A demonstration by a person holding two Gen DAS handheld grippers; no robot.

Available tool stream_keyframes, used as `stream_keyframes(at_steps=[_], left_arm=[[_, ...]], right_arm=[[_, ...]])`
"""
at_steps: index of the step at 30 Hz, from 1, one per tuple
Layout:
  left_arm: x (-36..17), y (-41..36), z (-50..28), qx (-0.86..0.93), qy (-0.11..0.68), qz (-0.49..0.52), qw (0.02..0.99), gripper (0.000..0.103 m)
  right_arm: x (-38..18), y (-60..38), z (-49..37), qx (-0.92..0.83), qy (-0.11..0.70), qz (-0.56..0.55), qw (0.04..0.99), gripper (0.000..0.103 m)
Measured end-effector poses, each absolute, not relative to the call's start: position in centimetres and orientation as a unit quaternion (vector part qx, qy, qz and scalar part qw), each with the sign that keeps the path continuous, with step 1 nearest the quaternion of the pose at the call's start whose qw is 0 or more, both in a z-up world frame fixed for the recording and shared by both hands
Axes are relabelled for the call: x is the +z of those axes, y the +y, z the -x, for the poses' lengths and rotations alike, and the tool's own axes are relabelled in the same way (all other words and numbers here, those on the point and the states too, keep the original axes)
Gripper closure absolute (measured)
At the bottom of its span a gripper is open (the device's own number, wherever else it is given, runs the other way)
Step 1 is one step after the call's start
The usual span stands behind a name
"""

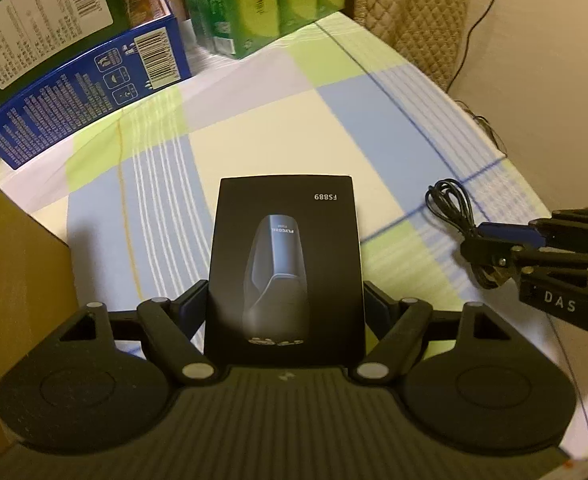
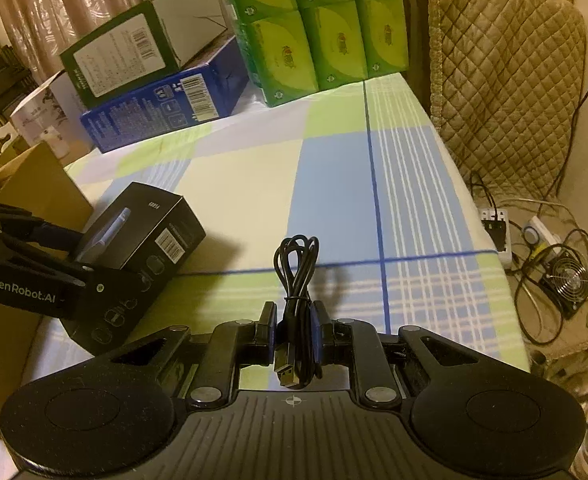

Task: Organize objects
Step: 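Carry the FLYCO box and cable over the cardboard box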

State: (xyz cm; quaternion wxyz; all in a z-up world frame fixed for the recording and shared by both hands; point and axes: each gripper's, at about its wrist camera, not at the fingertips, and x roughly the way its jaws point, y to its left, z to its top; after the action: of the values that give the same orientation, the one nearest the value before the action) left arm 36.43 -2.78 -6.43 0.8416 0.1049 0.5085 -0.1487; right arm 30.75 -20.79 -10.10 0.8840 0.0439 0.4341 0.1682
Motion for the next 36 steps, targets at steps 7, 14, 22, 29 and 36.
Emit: stream_keyframes(at_steps=[7, 14, 22, 29, 36], left_arm=[[-3.2, -3.1, -32.7, -0.154, 0.500, -0.088, 0.848, 0.028], [0.2, -2.5, -27.9, -0.151, 0.485, -0.081, 0.857, 0.028], [3.3, -1.0, -23.1, -0.145, 0.470, -0.065, 0.868, 0.028], [5.5, 0.5, -20.0, -0.140, 0.457, -0.058, 0.876, 0.027], [7.8, 2.6, -17.2, -0.131, 0.443, -0.053, 0.886, 0.027]], right_arm=[[-7.0, -21.2, -26.6, 0.169, 0.427, -0.053, 0.887, 0.089], [-3.2, -20.5, -22.3, 0.179, 0.407, -0.050, 0.894, 0.089], [-0.2, -19.5, -18.4, 0.186, 0.389, -0.040, 0.901, 0.089], [2.1, -18.2, -16.1, 0.198, 0.374, -0.034, 0.906, 0.089], [4.5, -16.6, -14.1, 0.215, 0.356, -0.031, 0.909, 0.089]])
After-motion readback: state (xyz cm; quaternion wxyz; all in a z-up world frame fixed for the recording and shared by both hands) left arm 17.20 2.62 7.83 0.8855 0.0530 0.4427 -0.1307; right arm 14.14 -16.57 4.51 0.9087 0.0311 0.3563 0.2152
